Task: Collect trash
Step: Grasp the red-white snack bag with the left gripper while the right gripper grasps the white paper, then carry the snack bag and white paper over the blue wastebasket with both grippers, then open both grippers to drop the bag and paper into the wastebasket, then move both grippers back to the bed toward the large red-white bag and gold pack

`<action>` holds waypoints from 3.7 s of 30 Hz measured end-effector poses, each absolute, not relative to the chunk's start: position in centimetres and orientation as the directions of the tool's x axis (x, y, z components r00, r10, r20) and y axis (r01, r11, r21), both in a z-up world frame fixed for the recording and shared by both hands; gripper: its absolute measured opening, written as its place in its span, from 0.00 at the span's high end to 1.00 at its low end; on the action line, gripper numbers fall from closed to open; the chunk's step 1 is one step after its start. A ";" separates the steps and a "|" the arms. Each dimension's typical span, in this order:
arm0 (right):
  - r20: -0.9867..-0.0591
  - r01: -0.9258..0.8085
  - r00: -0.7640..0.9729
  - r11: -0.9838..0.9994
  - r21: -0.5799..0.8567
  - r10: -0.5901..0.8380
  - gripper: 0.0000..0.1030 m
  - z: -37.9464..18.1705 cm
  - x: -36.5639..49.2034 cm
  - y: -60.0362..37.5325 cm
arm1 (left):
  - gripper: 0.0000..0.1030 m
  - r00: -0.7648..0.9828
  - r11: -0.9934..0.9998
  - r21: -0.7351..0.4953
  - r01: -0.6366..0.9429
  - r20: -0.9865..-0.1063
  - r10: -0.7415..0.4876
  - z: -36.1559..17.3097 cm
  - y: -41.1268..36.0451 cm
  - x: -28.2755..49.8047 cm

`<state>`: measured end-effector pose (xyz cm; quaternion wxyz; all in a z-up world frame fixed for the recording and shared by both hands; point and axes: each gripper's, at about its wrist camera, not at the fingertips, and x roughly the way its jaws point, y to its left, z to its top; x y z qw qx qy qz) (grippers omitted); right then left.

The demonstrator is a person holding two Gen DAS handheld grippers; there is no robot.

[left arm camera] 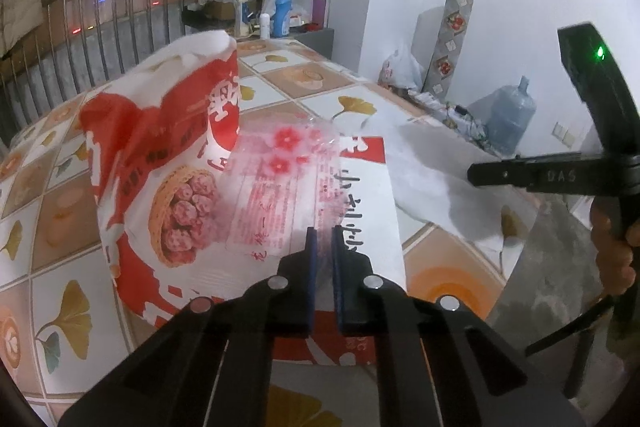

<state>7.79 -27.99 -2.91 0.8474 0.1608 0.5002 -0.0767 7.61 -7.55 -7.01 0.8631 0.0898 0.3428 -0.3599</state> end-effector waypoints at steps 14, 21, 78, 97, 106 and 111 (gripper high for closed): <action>-0.841 0.321 0.541 0.925 0.205 -0.001 1.00 -0.6 6.9 -29.1 | 0.97 0.552 0.726 -0.083 0.682 -0.593 -0.586 -4.0 -7.0 6.7; -0.814 0.330 0.581 0.918 0.220 -0.014 1.00 0.9 6.3 -29.7 | 0.98 0.571 0.724 -0.073 0.686 -0.563 -0.597 -2.5 -7.1 6.2; -0.846 0.813 0.498 0.440 0.380 -0.190 0.97 -12.1 -4.6 -57.4 | 0.97 -0.009 0.288 -0.172 0.942 -0.871 -0.491 -9.4 -54.8 9.0; -0.859 0.864 0.463 0.326 0.383 -0.218 0.38 -12.2 -10.0 -57.1 | 0.32 -0.080 0.312 -0.293 0.904 -0.832 -0.549 -5.9 -52.4 8.1; -0.774 0.760 0.619 0.349 0.548 -0.131 0.29 -7.6 -11.7 -54.7 | 0.18 -0.017 0.314 -0.321 0.894 -0.723 -0.691 2.1 -37.9 5.7; -0.744 0.698 0.661 0.441 0.563 -0.097 0.28 -3.5 -9.5 -53.2 | 0.12 0.131 0.414 -0.329 0.848 -0.628 -0.767 4.7 -25.2 5.6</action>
